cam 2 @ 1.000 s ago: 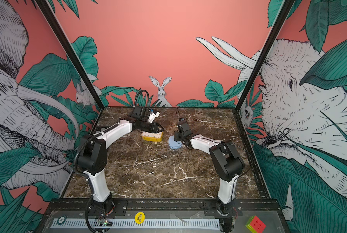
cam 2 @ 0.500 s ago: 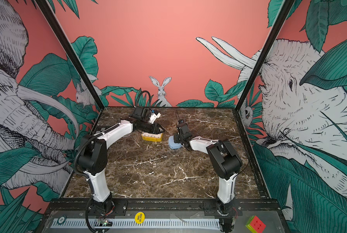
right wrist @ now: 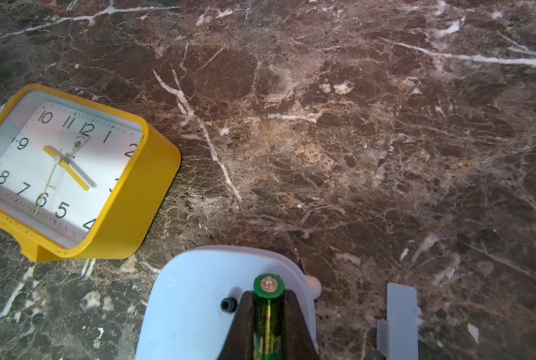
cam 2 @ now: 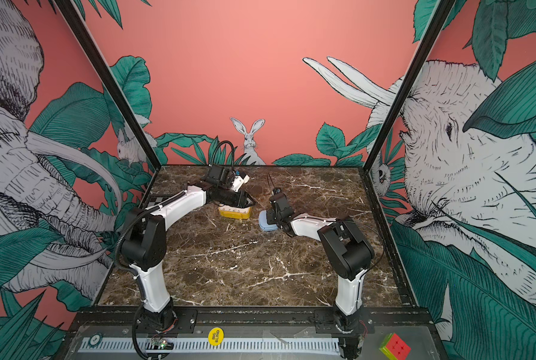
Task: Insert the battery into the alarm
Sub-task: Place the battery in the alarm.
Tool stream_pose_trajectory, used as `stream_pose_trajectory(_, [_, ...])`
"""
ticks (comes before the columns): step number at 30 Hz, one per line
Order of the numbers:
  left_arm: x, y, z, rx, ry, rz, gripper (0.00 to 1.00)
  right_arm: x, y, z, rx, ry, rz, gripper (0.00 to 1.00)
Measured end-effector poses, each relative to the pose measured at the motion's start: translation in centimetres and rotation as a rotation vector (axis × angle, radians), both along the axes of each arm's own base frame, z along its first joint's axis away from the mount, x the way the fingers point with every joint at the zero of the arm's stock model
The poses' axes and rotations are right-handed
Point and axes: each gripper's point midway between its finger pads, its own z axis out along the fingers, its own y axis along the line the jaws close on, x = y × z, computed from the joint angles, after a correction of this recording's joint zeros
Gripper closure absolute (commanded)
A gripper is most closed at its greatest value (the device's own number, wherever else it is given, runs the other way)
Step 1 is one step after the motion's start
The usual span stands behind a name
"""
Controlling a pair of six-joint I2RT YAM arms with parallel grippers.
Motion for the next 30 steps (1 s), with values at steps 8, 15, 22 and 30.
stream_pose_trajectory(8, [0.0,-0.1,-1.1,0.020,0.014,0.003,0.47,-1.6,-0.6,-0.1,0.006,0.047,-0.028,0.97])
stream_pose_trajectory(15, [-0.3,-0.4,-1.5,0.031,0.016,-0.008,0.46,-1.9,-0.4,-0.2,0.030,0.066,-0.055,0.83])
stream_pose_trajectory(22, [-0.9,-0.2,-2.5,0.113,-0.033,-0.063,0.42,-2.4,-0.2,0.1,0.051,0.069,-0.077,0.53])
stream_pose_trajectory(30, [-5.5,-0.5,-6.2,0.256,-0.095,-0.197,0.41,-3.2,-1.6,1.4,0.006,0.094,-0.077,0.42])
